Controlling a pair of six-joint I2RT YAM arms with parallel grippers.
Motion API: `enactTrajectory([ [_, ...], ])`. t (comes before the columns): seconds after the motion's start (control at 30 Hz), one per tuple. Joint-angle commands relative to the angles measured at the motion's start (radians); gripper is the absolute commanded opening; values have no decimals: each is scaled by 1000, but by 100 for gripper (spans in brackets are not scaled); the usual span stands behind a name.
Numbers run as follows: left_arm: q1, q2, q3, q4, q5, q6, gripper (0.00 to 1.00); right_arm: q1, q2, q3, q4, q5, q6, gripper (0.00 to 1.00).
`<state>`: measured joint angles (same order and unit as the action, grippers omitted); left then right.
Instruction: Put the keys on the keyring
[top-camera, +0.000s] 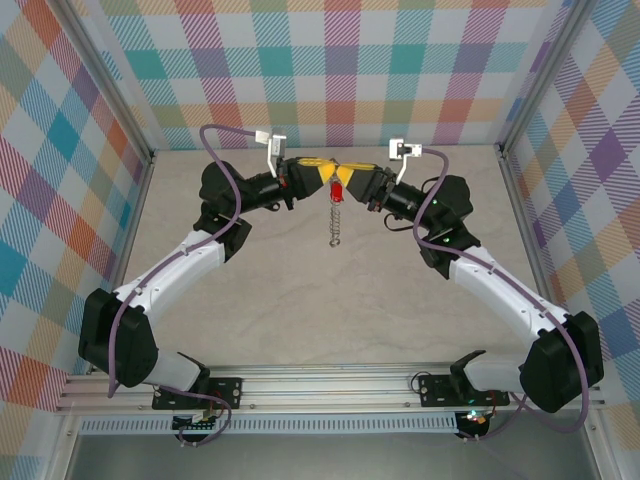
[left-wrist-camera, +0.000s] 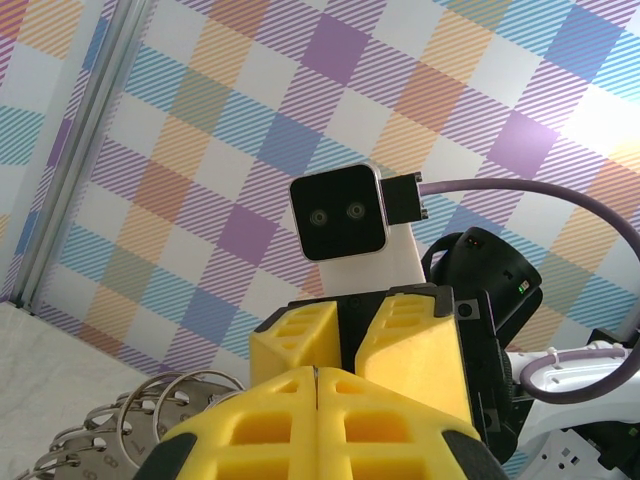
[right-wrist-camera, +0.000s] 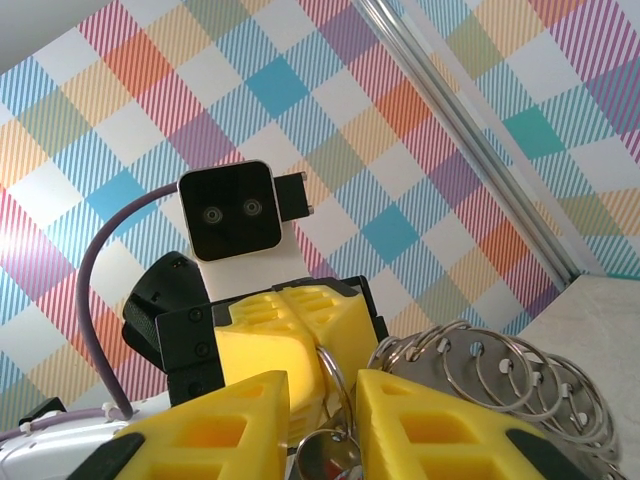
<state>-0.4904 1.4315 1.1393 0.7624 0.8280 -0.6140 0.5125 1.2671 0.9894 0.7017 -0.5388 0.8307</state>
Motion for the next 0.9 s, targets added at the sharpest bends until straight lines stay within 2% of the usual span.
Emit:
enactTrajectory([
  [0.0,-14,5,16,59,-3,-2,0,8,4,22,41,-26,1,23],
  [0.23,-15,7,16,58,-4,-1,0,9,5,26,32,-25,-4,9],
  [0.4,-17,9,17,55,0,-2,0,9,8,42,16,-30,-8,8],
  [0.5,-19,11,20,53,3,-2,0,9,10,52,15,-42,-10,20],
  [0.53,-19,11,20,54,2,-2,0,9,10,55,9,-42,-11,21],
  [0.63,-21,11,22,52,1,-1,0,9,10,60,0,-41,-13,18],
  [0.73,-22,11,23,48,2,-1,0,9,9,61,-5,-44,-14,10],
  [0.87,-22,8,23,47,-4,2,0,9,3,55,-13,-40,-20,9],
])
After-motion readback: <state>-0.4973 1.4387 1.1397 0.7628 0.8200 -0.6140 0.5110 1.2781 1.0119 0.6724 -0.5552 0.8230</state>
